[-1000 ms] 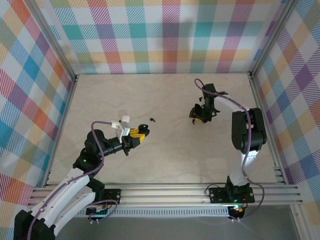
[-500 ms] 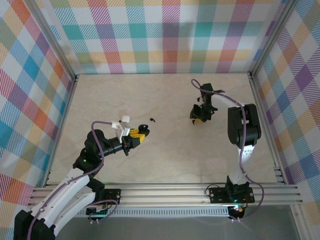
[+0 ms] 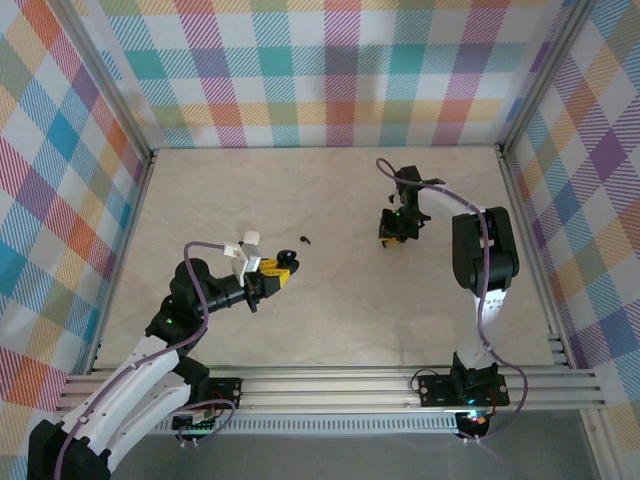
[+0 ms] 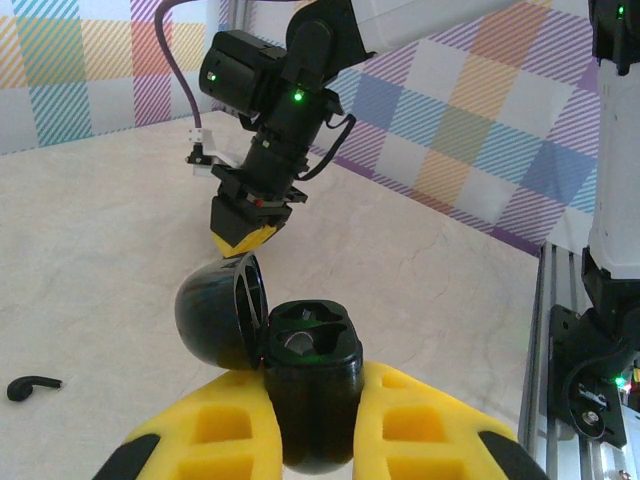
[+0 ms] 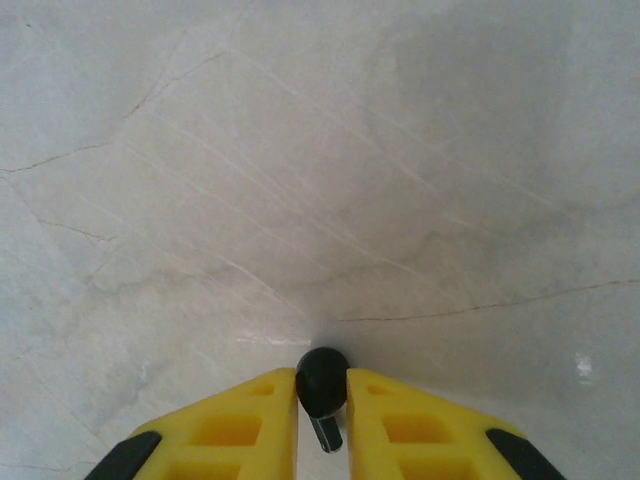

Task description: Insert the wireless bluetooth earbuds into the charging case

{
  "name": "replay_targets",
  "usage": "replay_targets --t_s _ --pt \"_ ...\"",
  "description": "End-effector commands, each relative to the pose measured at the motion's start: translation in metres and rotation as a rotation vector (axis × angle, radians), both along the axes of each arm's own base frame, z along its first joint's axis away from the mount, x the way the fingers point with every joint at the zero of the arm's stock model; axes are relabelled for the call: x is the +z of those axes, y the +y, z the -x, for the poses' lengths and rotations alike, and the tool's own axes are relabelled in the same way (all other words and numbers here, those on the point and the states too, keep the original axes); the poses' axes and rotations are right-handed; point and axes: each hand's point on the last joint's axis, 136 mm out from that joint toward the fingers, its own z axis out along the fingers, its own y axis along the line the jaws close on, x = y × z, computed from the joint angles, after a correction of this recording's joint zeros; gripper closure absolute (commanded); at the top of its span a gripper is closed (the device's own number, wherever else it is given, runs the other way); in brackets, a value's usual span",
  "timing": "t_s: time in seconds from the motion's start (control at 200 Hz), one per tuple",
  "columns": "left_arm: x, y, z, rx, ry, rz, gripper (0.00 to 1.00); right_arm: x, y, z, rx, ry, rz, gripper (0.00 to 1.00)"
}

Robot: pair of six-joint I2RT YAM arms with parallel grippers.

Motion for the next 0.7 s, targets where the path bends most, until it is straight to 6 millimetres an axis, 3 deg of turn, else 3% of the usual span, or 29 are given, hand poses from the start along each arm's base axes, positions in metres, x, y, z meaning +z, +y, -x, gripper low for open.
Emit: replay_targets --t_s 0.0,0.305,0.695 --pt "0.018 -0.001 0.003 -0.01 -0.059 0.007 1.0 -0.005 0.002 0.002 0.019 0.021 0.013 0.84" --pt "0.015 -0.001 0.001 -0.01 -0.057 0.004 1.0 0.006 0.006 0.0 0.024 -0.002 -0.011 0.9" --pt "0.016 -0.008 0.002 -0.053 -0.062 0.031 1.0 0.046 0.022 0.007 0.035 -0.105 -0.11 0.95"
